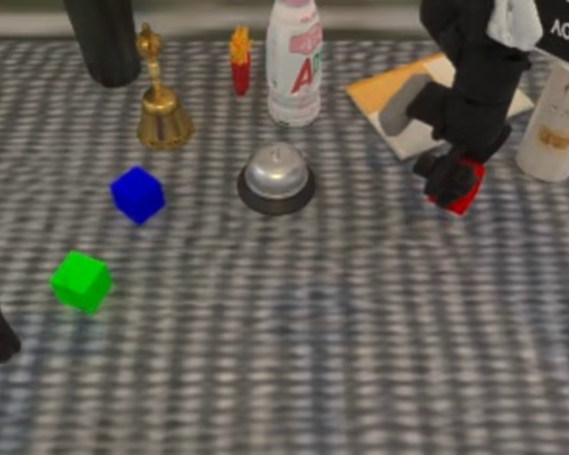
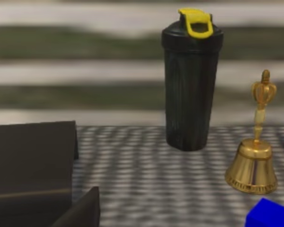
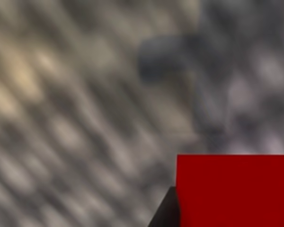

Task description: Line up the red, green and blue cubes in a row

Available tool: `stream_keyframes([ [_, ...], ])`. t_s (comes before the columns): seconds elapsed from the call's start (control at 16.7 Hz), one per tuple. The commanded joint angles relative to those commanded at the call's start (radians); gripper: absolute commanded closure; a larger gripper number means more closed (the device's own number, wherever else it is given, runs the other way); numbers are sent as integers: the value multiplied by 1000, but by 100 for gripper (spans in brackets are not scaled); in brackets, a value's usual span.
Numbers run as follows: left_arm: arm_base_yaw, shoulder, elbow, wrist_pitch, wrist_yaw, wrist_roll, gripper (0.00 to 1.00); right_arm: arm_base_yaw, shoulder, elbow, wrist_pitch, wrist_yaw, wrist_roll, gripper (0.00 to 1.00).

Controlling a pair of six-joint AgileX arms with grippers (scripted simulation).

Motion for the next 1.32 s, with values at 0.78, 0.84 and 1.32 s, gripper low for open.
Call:
stream_keyframes([
  [0.78,0,0,0,0,0,0,0,151,5,123,-109,0,-2,100],
  [0.84,0,0,0,0,0,0,0,199,12,140,-121,0,-2,100],
  [1.32,0,0,0,0,0,0,0,579,50,264,-203,2,-2,100],
])
